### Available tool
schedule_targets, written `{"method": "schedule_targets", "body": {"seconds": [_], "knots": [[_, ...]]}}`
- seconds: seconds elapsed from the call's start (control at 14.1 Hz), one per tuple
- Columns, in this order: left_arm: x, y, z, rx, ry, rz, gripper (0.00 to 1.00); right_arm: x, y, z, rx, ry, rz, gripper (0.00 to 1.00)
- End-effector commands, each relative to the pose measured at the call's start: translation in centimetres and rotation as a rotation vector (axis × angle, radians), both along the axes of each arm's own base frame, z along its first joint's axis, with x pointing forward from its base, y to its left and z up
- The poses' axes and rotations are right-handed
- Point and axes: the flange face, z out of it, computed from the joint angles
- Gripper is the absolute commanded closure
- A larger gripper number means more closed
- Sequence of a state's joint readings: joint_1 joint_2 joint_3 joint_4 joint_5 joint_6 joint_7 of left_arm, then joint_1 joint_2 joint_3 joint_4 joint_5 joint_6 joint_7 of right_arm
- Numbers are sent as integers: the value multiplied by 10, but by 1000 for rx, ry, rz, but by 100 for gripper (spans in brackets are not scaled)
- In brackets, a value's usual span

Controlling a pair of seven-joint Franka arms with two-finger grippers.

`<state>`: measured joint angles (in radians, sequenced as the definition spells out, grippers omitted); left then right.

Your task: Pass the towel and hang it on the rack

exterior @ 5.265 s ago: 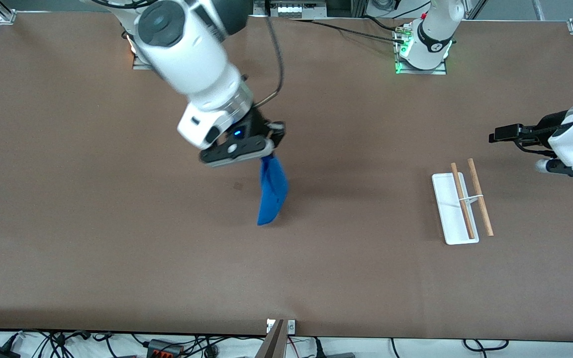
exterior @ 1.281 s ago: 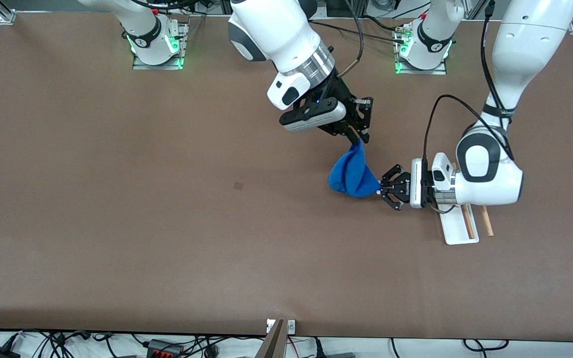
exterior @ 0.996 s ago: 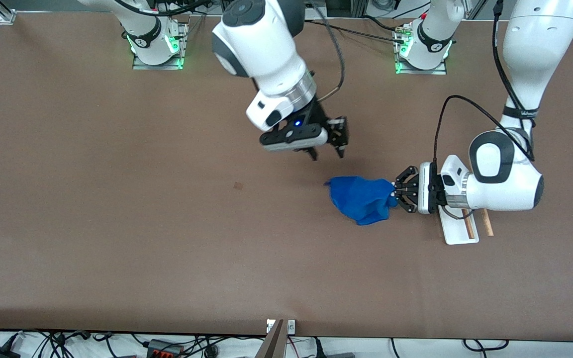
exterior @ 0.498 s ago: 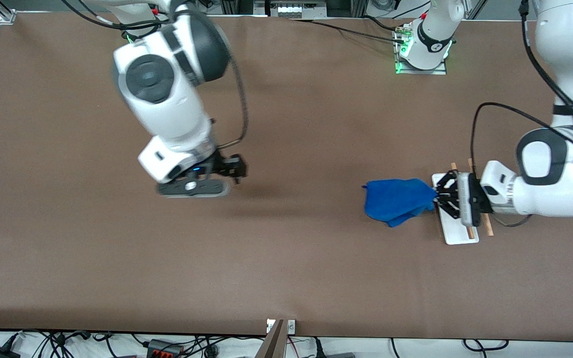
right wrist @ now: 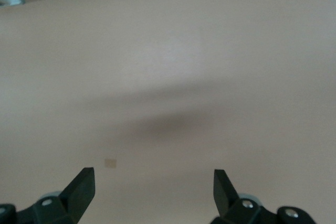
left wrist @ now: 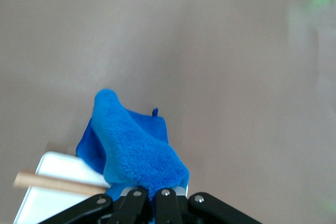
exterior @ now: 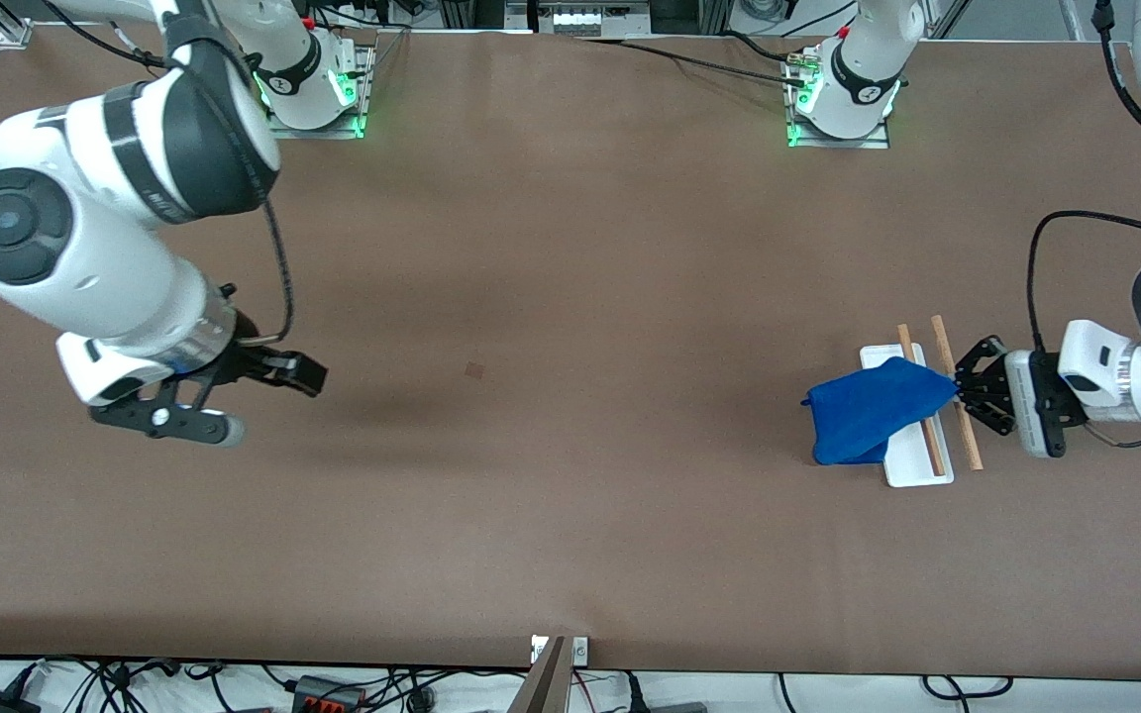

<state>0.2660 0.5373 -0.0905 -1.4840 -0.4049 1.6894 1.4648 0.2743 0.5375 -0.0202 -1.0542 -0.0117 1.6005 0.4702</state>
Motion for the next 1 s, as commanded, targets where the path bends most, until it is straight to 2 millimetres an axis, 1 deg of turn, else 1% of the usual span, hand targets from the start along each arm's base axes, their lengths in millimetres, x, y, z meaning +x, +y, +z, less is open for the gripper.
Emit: {"method": "schedule_targets", "body": {"seconds": [0.0, 0.07, 0.14, 0.28, 0.36, 0.5, 0.57, 0.71, 0.78, 0.92], "knots": [[-5, 23, 10, 50, 25, -4, 100, -9, -75, 27, 8, 3, -93, 0], [-4, 34, 13, 64, 19, 4, 100, -14, -100, 33, 8, 2, -107, 0], [-5, 48, 15, 72, 13, 22, 100, -18, -121, 40, 7, -2, -73, 0], [-5, 61, 16, 72, 8, 42, 100, -32, -171, 56, 6, -10, 33, 0], [-8, 75, 12, 71, 13, 63, 100, -39, -194, 61, 6, -12, 67, 0], [-12, 94, -1, 65, 17, 61, 100, -51, -212, 76, 2, -21, 125, 0], [-14, 103, -14, 73, 17, 34, 100, -55, -220, 81, 1, -26, 130, 0], [-19, 121, -31, 69, 32, 45, 100, -60, -224, 87, -4, -30, 144, 0], [-18, 123, -35, 72, 23, 47, 100, -63, -225, 90, -9, -29, 150, 0], [-16, 125, -51, 59, 13, 35, 100, -72, -225, 83, -8, 6, 168, 0]]}}
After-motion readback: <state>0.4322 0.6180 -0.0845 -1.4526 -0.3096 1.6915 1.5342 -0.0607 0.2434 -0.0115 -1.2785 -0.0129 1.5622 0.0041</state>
